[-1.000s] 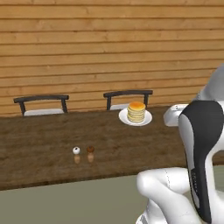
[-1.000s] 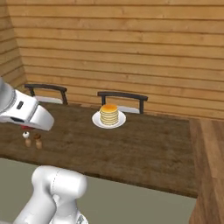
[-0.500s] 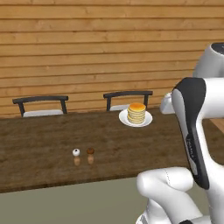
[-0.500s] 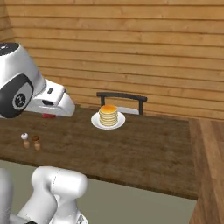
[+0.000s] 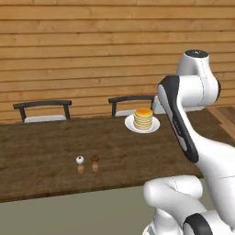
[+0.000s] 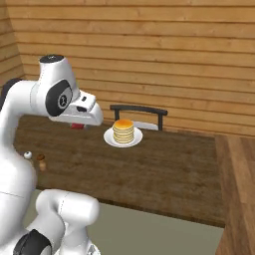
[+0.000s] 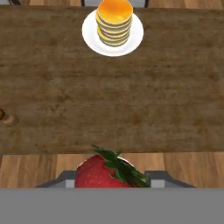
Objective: Take the strawberry from the fridge and place it on top of the pancake, located on the dining counter.
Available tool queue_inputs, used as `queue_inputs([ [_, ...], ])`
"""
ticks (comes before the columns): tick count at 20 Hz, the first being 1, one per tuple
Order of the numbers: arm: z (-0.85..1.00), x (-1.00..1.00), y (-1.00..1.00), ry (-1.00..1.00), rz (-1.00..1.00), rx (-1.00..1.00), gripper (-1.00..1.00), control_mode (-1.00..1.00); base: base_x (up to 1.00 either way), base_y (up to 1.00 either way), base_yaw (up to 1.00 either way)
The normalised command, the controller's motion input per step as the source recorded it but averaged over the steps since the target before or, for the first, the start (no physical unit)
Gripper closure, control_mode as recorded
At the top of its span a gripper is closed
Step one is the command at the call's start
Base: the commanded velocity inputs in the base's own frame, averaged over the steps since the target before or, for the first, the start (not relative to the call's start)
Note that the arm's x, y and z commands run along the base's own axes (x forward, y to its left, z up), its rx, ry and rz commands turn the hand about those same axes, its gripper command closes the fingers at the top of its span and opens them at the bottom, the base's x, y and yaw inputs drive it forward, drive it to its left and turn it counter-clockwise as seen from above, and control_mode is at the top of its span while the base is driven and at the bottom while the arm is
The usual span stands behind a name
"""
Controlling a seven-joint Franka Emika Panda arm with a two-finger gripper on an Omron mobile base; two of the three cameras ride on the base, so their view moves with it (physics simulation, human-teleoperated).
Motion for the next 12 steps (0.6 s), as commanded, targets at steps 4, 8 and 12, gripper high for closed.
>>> queue_inputs([
  [4,-0.35,1.0,-0.25,0.14,0.0,0.0,1.0,-1.0,0.0,0.0,0.0],
  [8,-0.15,1.0,-0.21,0.17,0.0,0.0,1.0,-1.0,0.0,0.0,0.0],
  [12,-0.18,1.0,0.0,0.15,0.0,0.0,1.0,-1.0,0.0,0.0,0.0],
])
